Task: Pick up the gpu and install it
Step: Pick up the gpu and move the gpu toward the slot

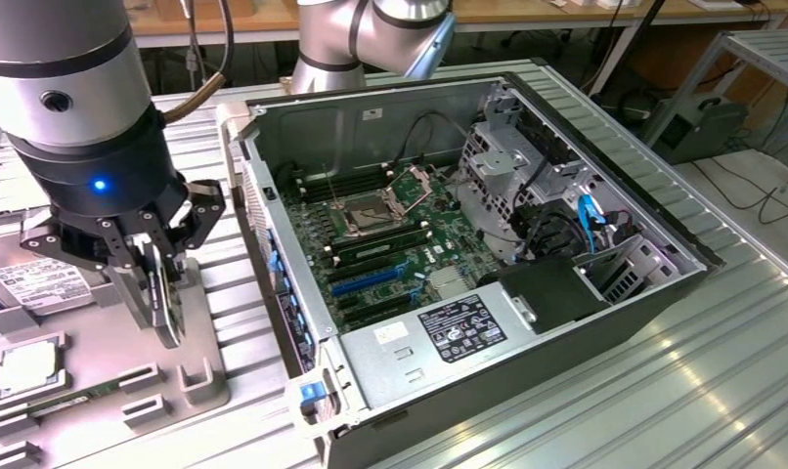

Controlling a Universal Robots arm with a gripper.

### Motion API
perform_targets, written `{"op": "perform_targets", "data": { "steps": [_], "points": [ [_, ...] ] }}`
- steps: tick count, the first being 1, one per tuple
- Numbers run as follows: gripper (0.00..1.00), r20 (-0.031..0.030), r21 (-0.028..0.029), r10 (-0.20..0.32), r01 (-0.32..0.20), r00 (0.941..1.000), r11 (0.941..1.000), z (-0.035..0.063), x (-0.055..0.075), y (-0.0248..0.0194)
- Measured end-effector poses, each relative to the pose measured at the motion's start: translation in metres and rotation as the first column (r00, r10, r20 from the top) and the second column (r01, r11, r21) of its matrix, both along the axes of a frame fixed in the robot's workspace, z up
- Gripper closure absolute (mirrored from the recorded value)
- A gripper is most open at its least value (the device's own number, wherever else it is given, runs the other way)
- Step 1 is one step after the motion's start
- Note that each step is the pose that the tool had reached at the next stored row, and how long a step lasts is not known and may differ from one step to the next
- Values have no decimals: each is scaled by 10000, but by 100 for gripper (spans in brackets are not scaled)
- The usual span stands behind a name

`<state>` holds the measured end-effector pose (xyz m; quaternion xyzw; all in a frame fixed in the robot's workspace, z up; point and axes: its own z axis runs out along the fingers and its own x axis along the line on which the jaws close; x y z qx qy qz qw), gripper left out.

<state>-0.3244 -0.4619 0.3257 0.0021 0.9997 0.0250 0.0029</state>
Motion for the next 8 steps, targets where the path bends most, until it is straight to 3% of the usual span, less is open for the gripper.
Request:
{"op": "perform_targets", "data": {
  "steps": [8],
  "points": [
    [73, 1, 1, 0, 0, 10000, 10000, 94, 0, 0]
  ]
}}
